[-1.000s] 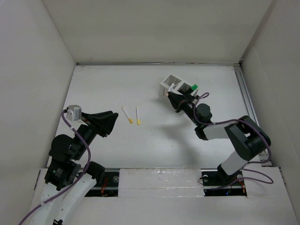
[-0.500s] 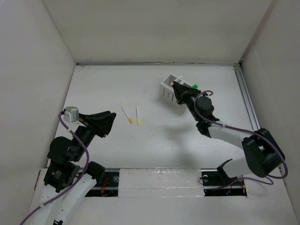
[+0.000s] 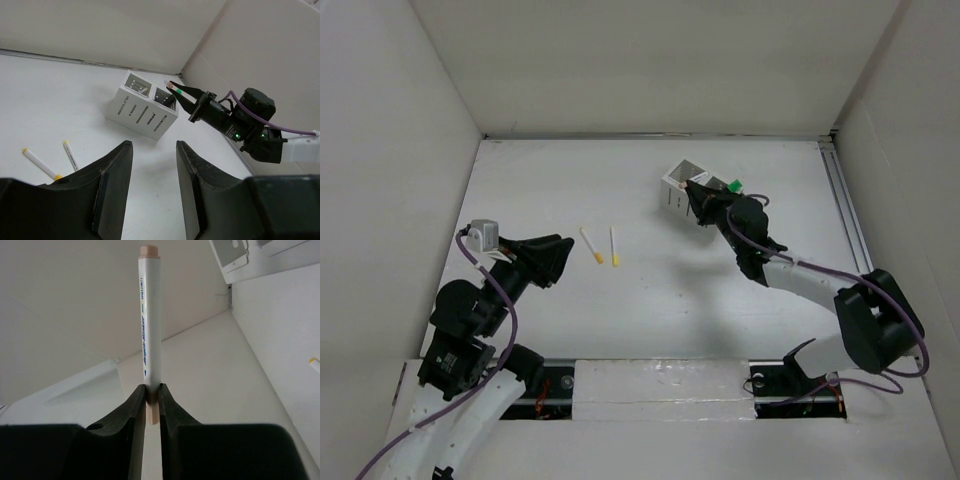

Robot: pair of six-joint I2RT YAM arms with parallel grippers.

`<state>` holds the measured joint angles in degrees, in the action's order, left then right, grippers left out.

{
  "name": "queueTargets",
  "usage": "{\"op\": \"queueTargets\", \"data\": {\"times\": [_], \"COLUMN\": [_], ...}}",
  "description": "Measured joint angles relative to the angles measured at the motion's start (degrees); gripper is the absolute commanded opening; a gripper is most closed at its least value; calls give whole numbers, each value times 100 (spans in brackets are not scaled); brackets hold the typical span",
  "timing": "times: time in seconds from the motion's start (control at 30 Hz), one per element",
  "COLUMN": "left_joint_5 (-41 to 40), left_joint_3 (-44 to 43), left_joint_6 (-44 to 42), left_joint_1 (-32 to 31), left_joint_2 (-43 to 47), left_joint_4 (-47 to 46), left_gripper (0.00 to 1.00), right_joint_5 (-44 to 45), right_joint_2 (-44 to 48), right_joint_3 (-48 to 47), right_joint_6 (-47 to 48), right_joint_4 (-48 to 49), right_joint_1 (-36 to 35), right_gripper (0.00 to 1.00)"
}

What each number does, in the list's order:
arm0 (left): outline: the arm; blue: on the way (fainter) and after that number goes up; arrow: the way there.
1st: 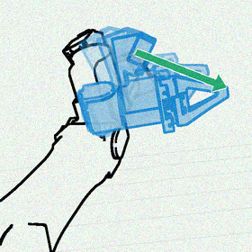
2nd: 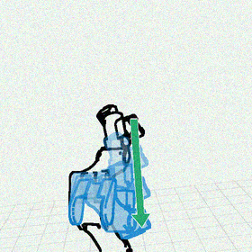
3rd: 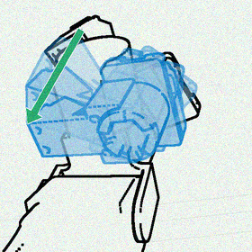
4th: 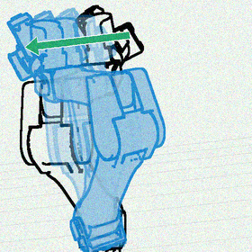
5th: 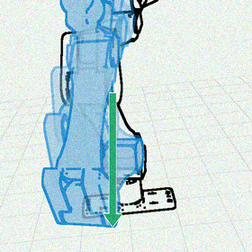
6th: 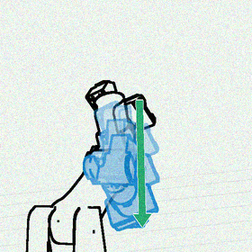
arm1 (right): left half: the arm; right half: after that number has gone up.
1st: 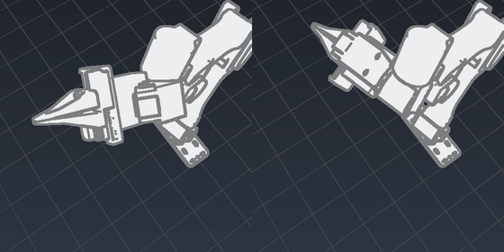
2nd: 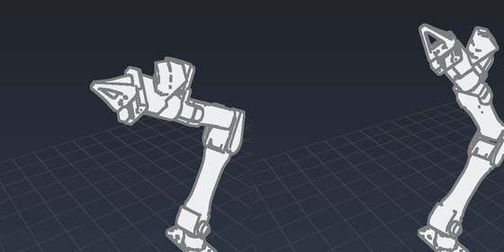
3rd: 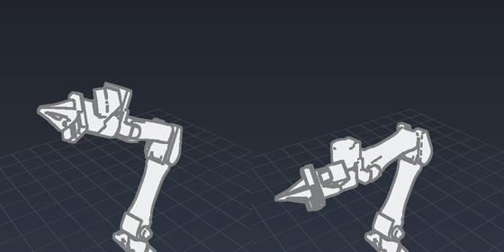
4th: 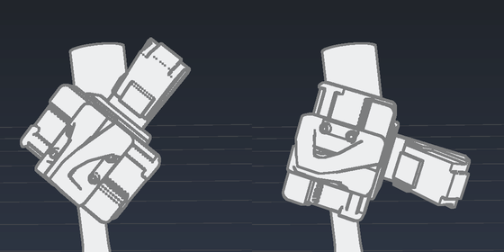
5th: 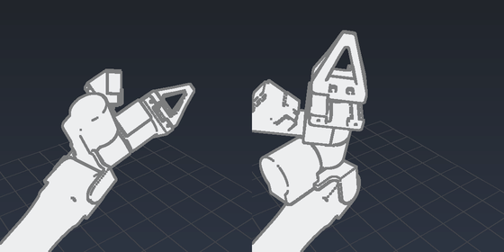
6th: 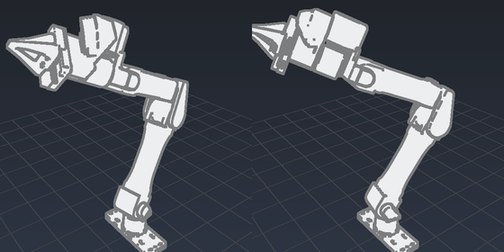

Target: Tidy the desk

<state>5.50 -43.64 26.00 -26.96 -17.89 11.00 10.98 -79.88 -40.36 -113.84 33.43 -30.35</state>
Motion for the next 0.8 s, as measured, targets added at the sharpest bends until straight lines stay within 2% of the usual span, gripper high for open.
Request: {"op": "queueTargets", "data": {"times": [0.17, 0.5, 0.8], "left_joint_5": [50, 70, 90], "left_joint_3": [0, 0, 0], "left_joint_6": [2, 0, 0], "left_joint_1": [7, 44, 44], "left_joint_2": [-240, -251, -251], "left_joint_4": [7, 7, 7], "left_gripper": [37, 36, 37], "right_joint_5": [-273, -334, -501], "right_joint_2": [-533, -577, -1106], "right_joint_3": [-149, -149, -181], "right_joint_6": [0, 0, 0], "right_joint_4": [83, 142, 341], "right_joint_1": [70, 70, 70], "right_gripper": [5, 6, 10]}}
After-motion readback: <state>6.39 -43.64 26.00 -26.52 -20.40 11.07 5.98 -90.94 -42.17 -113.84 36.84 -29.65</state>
